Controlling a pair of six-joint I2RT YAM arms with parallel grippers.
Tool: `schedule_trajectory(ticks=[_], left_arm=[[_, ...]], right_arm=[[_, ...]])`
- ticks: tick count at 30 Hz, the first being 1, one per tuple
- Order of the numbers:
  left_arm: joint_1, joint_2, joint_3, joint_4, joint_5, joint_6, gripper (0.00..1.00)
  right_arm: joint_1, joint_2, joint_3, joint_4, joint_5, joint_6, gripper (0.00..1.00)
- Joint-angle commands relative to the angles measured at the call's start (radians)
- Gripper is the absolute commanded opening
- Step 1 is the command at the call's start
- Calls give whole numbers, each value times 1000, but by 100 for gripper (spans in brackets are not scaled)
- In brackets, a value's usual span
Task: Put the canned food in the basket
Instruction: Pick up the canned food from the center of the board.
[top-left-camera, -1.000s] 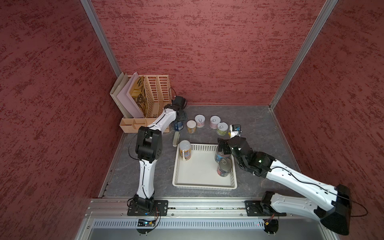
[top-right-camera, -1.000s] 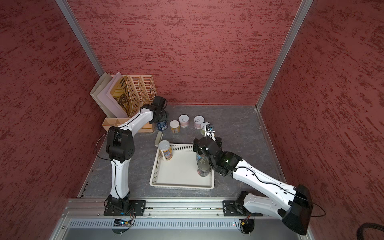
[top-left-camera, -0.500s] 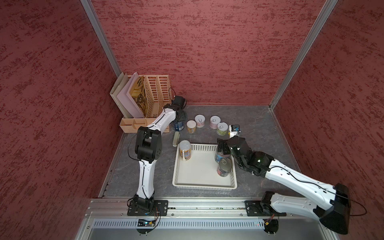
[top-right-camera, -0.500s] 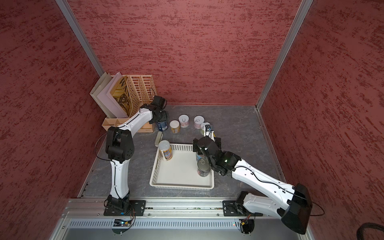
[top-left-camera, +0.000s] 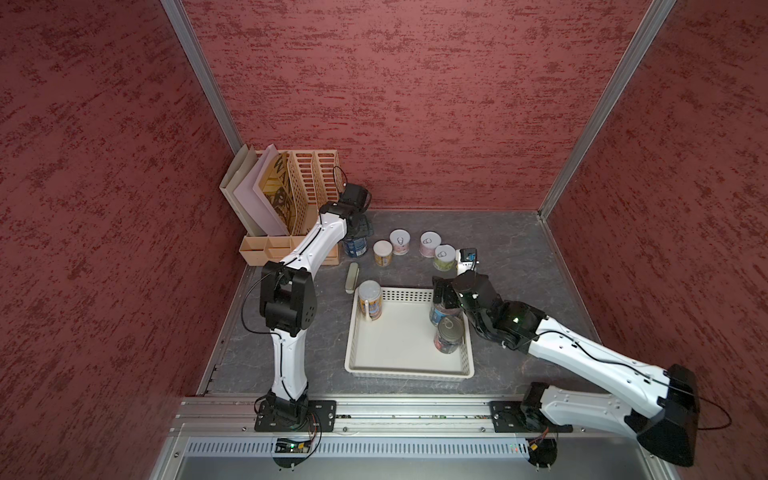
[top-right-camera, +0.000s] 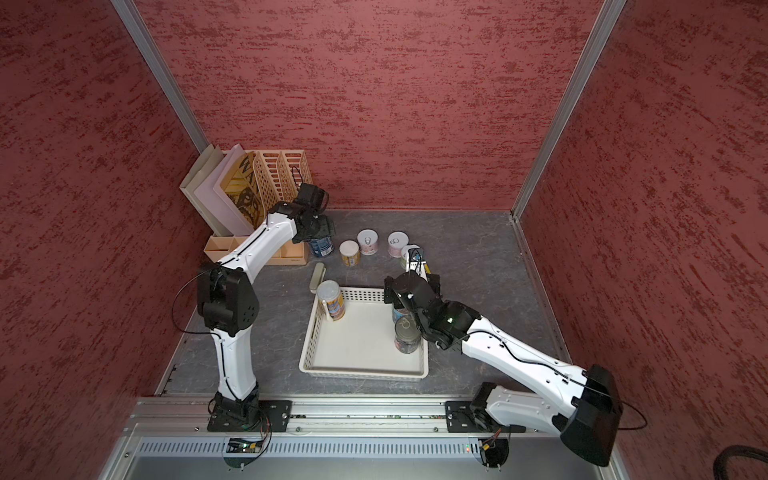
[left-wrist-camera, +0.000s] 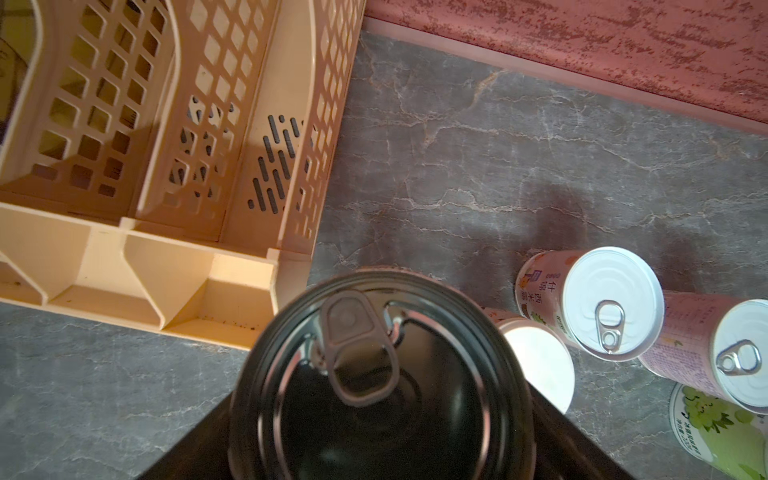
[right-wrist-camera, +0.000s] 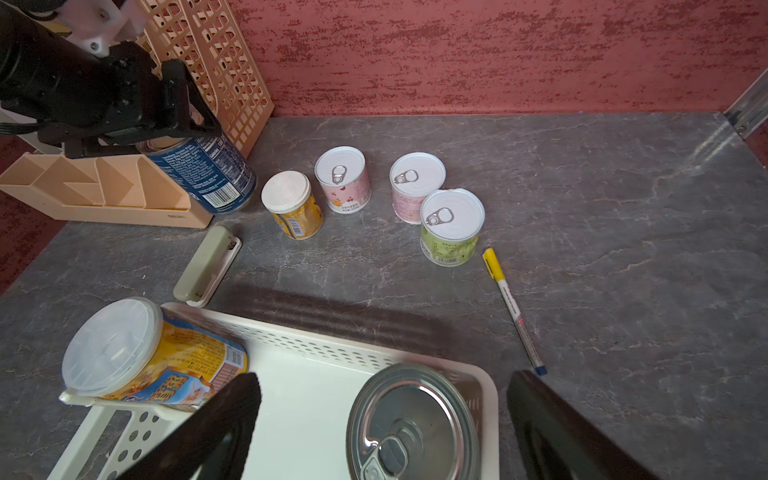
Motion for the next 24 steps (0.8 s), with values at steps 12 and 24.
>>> schedule_trajectory(ticks=[12, 24], left_arm=[[-146, -370, -66, -29, -98, -78, 53], [-446, -632, -233, -57, -84, -130, 54]], right_arm=[[-12, 3, 29, -4, -12, 10, 98], [-12, 7, 25, -3, 4, 10, 98]])
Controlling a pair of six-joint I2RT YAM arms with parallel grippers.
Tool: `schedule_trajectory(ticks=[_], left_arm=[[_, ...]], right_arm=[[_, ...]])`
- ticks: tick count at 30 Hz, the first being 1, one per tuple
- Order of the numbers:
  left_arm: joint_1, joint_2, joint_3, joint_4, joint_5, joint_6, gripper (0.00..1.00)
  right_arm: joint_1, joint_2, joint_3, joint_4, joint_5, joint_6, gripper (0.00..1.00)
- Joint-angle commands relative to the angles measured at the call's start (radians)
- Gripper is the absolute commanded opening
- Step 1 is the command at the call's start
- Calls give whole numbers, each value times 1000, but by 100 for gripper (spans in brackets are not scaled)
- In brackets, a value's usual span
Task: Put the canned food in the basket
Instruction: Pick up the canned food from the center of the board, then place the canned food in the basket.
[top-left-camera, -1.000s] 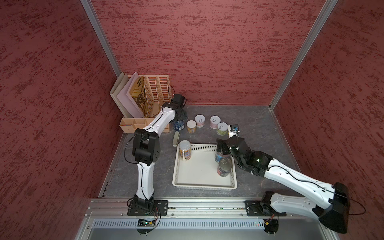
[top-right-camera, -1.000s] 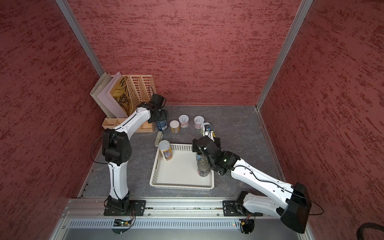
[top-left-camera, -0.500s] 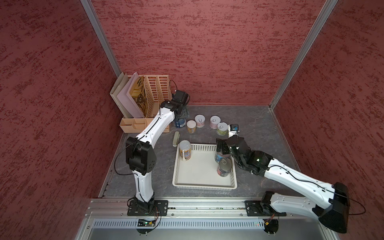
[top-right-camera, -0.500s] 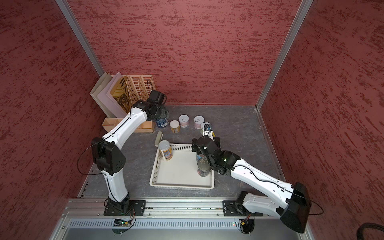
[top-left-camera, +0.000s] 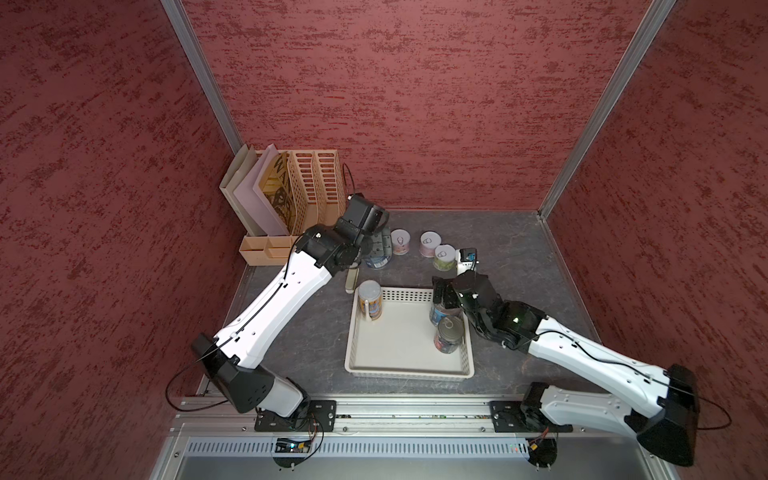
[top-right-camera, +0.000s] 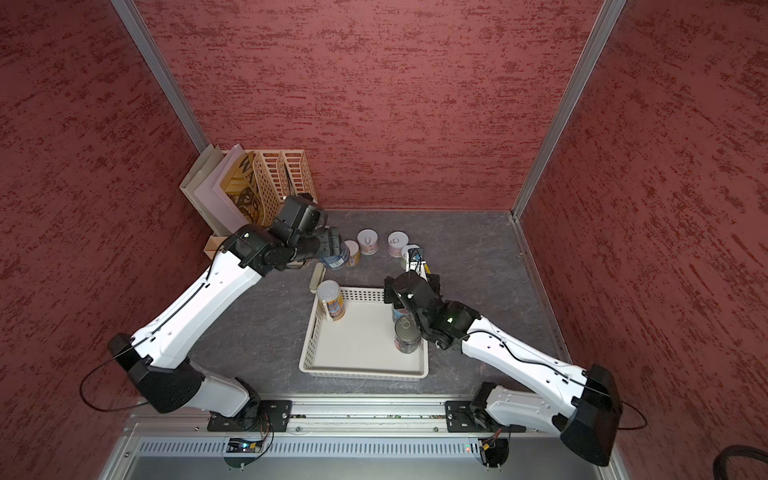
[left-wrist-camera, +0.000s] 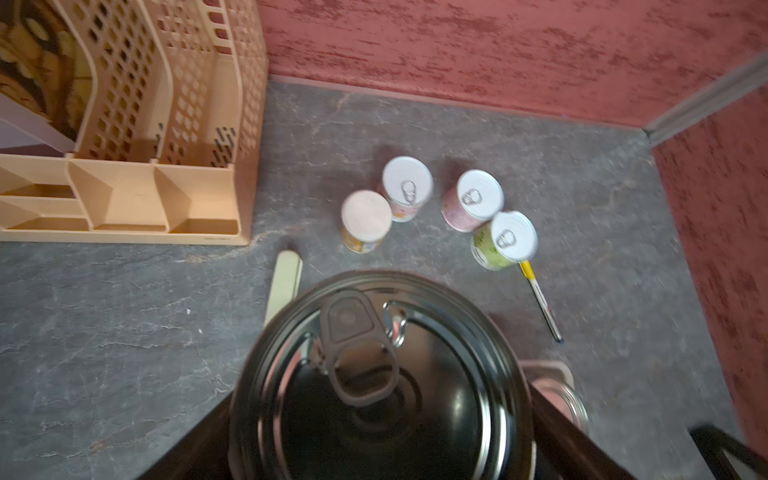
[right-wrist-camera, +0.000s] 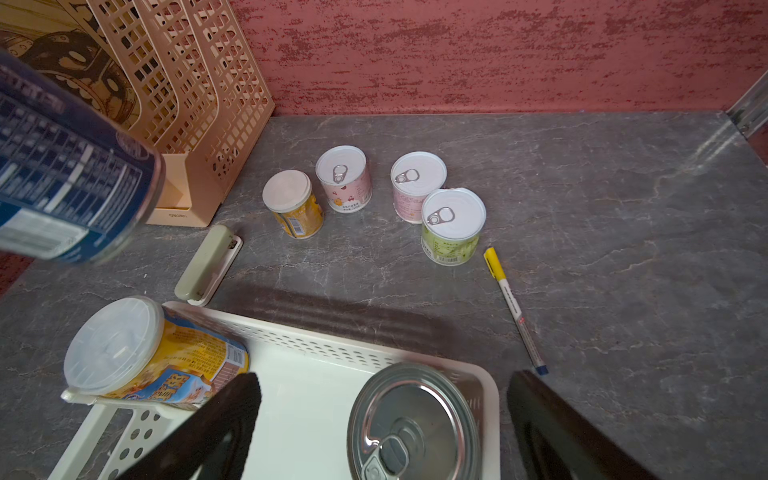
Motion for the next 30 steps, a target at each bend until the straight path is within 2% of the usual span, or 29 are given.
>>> schedule_trajectory(ticks=[1, 7, 14, 19, 24, 30], left_arm=[[-95, -84, -29, 87, -39, -28, 54], [-264, -150, -93, 79, -50, -78, 54], [-448, -177, -152, 78, -99, -138, 54], [-493, -177, -221, 97, -91, -163, 54], [-496, -193, -307, 137, -62, -175, 54], [-493, -234, -415, 175, -82, -174, 54]], right_arm=[[-13, 7, 25, -4, 10, 10, 98], [-30, 0, 21, -52, 60, 62, 98], [-122, -48, -21, -56, -8, 117, 98], [-137, -53, -26, -58, -17, 123, 98], [-140, -49, -25, -55, -25, 122, 98], [-140, -40, -26, -45, -37, 117, 98]])
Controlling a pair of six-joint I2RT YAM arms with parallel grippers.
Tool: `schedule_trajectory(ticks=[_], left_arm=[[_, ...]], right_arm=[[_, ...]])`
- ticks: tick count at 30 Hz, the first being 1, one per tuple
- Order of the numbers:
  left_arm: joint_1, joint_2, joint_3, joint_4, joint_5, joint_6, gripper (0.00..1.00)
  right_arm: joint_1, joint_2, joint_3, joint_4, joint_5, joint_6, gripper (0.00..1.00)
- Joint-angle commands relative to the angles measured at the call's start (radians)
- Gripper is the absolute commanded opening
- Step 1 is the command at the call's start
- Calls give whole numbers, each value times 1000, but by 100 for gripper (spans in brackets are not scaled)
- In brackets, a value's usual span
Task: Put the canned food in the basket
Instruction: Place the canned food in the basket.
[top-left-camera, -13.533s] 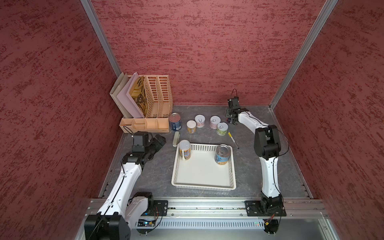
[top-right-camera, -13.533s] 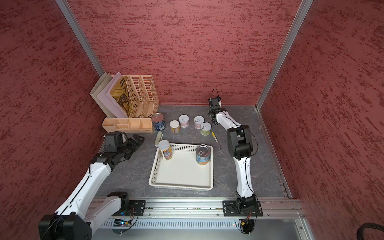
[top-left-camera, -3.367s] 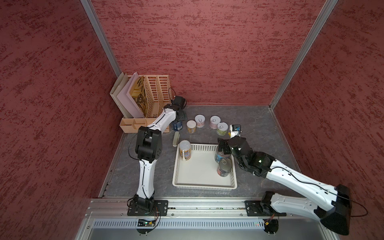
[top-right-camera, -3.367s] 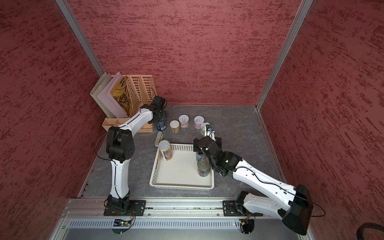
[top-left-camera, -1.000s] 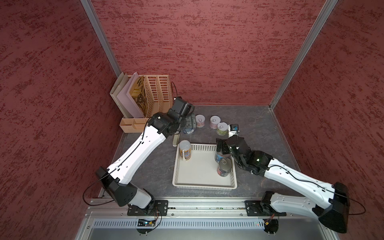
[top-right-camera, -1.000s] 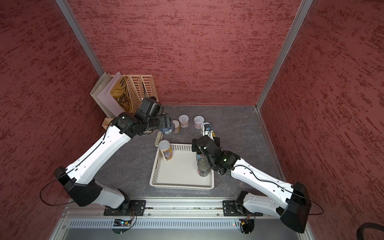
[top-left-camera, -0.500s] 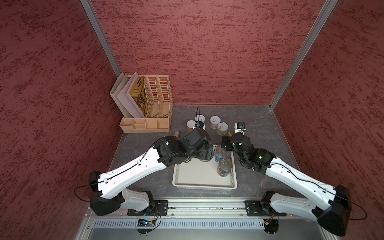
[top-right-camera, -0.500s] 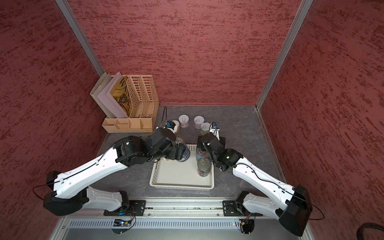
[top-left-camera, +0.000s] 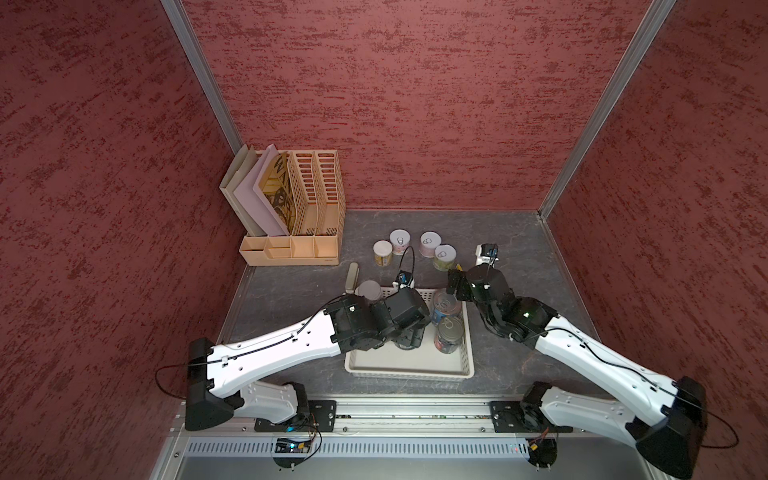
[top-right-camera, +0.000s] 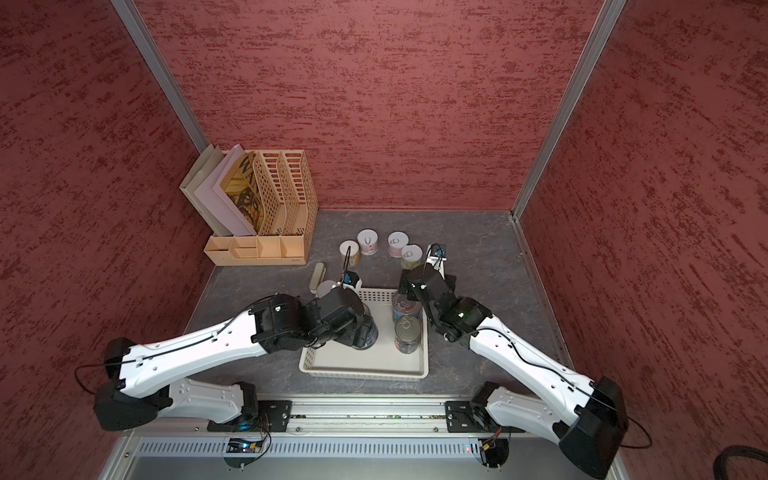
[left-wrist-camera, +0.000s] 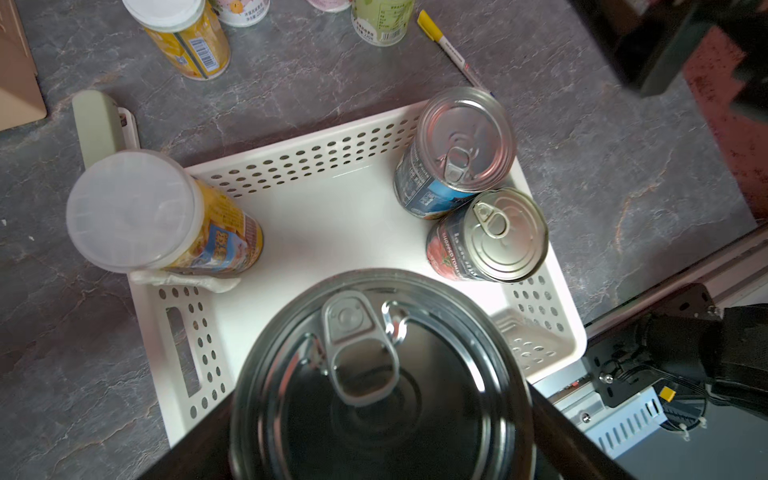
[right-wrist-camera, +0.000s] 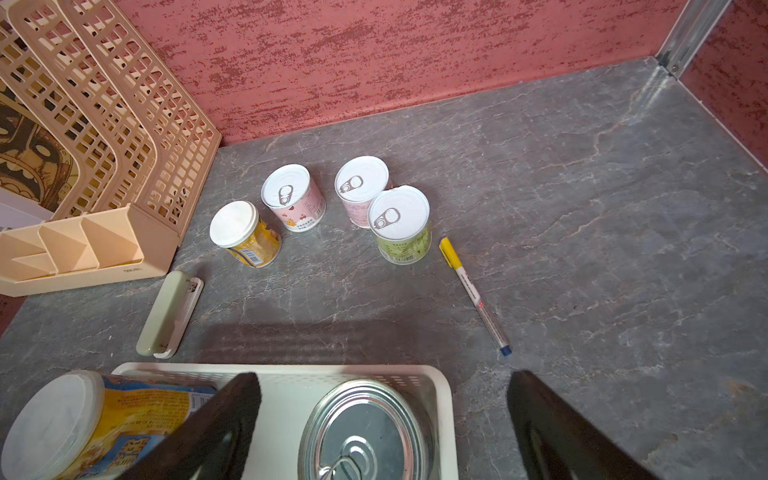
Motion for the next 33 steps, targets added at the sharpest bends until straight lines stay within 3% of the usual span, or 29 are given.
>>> schedule_trajectory(ticks=[1, 7, 13, 24, 33], left_arm=[[0, -72, -18, 145, -45, -10, 54], [14, -98, -117, 175, -40, -12, 54], [65, -131, -213, 228, 4, -11, 54], [168, -113, -310, 268, -19, 22, 54], [201, -85, -320, 232, -145, 26, 54]], right_arm=[[-10, 4, -9, 2, -16, 7, 99], [-9, 29, -3, 4, -24, 8, 99], [-9, 43, -1, 9, -30, 7, 98], [-9, 66, 5, 12, -40, 7, 98], [-10, 80, 7, 14, -44, 2, 98]])
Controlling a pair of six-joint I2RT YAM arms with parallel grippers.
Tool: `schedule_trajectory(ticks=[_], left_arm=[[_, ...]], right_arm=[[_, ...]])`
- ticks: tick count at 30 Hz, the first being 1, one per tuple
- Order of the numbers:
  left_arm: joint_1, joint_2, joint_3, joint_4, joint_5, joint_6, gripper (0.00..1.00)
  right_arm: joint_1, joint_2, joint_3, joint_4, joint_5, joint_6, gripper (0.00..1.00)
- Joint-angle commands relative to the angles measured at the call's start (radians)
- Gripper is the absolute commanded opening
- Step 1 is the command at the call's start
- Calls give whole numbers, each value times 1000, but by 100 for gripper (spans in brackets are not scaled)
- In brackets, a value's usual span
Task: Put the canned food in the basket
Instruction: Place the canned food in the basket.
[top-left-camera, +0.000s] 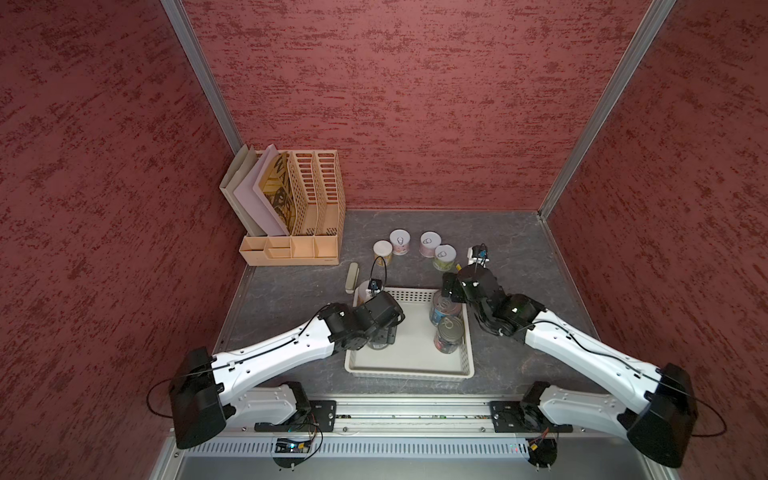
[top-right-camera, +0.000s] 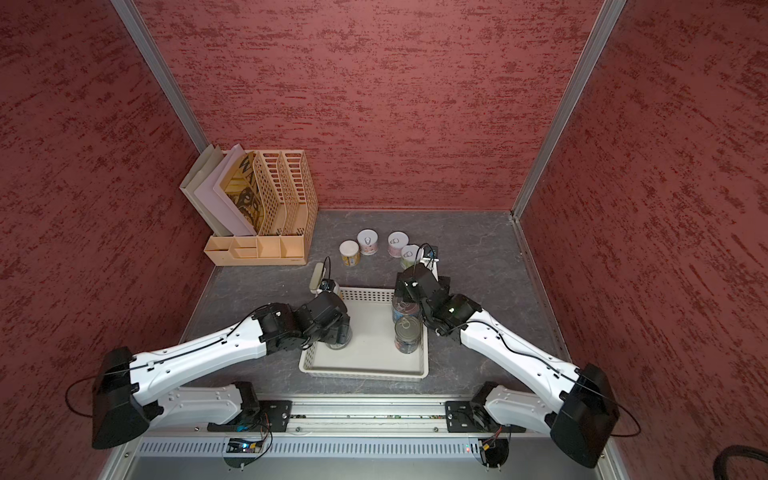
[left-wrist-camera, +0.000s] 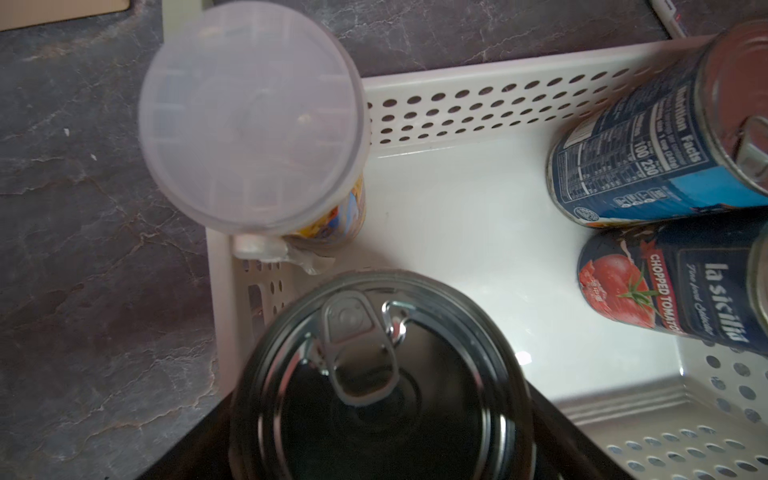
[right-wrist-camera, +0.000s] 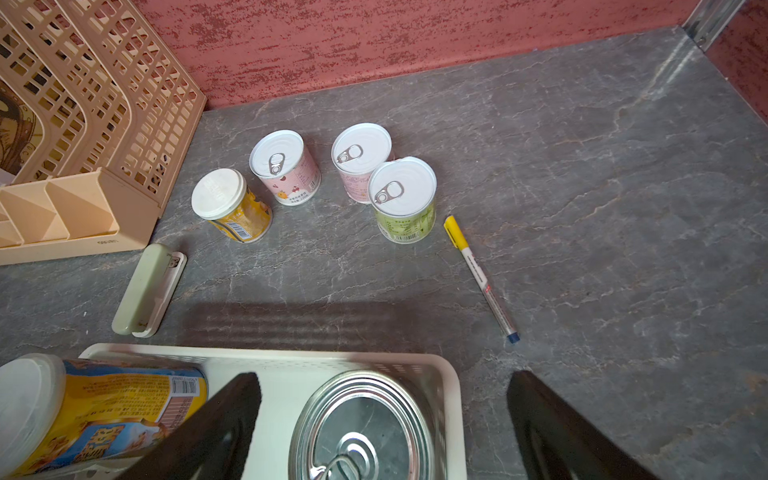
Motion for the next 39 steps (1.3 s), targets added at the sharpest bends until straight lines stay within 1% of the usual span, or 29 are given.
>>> schedule_trajectory(ticks=[1, 5, 12, 19, 20, 21, 30, 39], left_arm=[[9, -7, 19, 62, -122, 14, 54], [13, 25, 8, 71, -146, 15, 55], [38, 93, 14, 61, -138, -5, 54], [79, 81, -5, 56, -129, -19, 58], [81, 78, -8, 56, -127, -21, 61], [84, 79, -9, 56, -125, -23, 67], [82, 89, -9, 46, -128, -34, 100], [83, 82, 4, 20, -138, -44, 100]], right_arm=[[-7, 6, 7, 12, -16, 2, 99], [-8, 11, 11, 13, -21, 2, 98], [-7, 21, 13, 13, -24, 2, 98], [-8, 24, 15, 13, -29, 1, 98], [-7, 25, 15, 14, -29, 2, 98], [-7, 25, 14, 13, -31, 1, 98], [-8, 27, 14, 13, -34, 1, 98], [-7, 32, 16, 14, -35, 1, 98]])
